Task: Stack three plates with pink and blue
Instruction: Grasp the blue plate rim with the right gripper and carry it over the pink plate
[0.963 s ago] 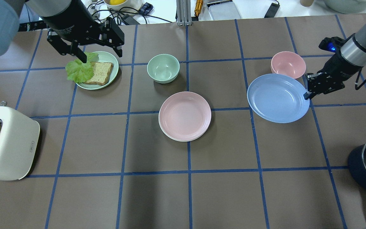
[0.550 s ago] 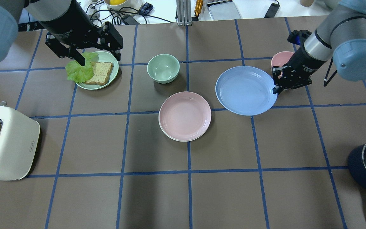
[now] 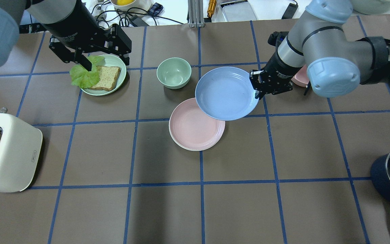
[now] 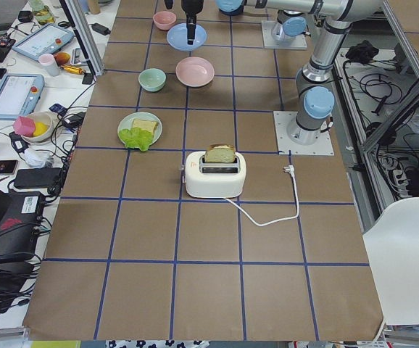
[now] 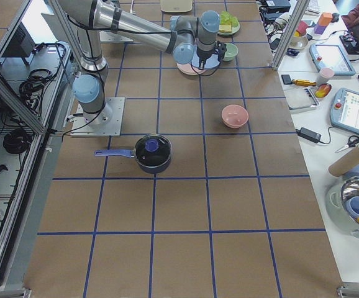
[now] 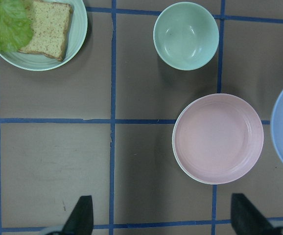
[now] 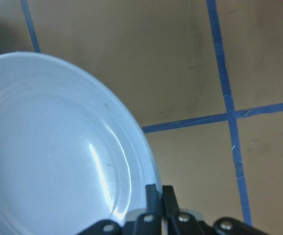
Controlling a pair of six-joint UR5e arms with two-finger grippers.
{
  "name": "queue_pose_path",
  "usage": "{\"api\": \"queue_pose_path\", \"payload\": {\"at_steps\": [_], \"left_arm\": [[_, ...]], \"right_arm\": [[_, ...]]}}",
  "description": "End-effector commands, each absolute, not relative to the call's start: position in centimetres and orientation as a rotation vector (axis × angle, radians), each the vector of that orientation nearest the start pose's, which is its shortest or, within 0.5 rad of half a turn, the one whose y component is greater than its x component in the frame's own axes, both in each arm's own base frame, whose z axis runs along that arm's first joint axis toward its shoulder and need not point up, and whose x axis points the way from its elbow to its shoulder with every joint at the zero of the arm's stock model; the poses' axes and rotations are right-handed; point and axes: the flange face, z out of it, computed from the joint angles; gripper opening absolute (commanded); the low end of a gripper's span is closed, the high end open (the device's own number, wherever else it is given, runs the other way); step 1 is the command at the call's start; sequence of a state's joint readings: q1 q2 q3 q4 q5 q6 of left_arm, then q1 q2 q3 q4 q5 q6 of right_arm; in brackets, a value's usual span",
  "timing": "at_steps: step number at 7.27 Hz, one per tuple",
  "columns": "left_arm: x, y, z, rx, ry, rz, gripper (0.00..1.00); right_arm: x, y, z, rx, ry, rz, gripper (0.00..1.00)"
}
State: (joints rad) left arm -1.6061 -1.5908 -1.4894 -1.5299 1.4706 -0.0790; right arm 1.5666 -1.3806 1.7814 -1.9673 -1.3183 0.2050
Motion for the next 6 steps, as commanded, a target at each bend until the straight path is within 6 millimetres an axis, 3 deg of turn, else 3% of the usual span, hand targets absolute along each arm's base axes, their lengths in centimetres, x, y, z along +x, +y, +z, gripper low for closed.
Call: {"api": "queue_pose_path", "payload": {"at_steps": [1,4,6], "left_arm": [[-16.1,-50.4,52.3,-0.066,3.243,-0.155,1.00],[-15.5,-50.6,52.7,-0.083,3.241,-0.168,1.00],[-15.5,-50.4,52.9,-0.083,3.238,-0.171,1.00]], "right_arm": [[19.0,-53.6,32.5,0.326,2.869,0.023,0.00],[24.5,-52.1,28.3,0.356,2.855,-0.082,0.00],[26.1,-50.7,25.9,0.344,2.846,-0.113,0.00]]}}
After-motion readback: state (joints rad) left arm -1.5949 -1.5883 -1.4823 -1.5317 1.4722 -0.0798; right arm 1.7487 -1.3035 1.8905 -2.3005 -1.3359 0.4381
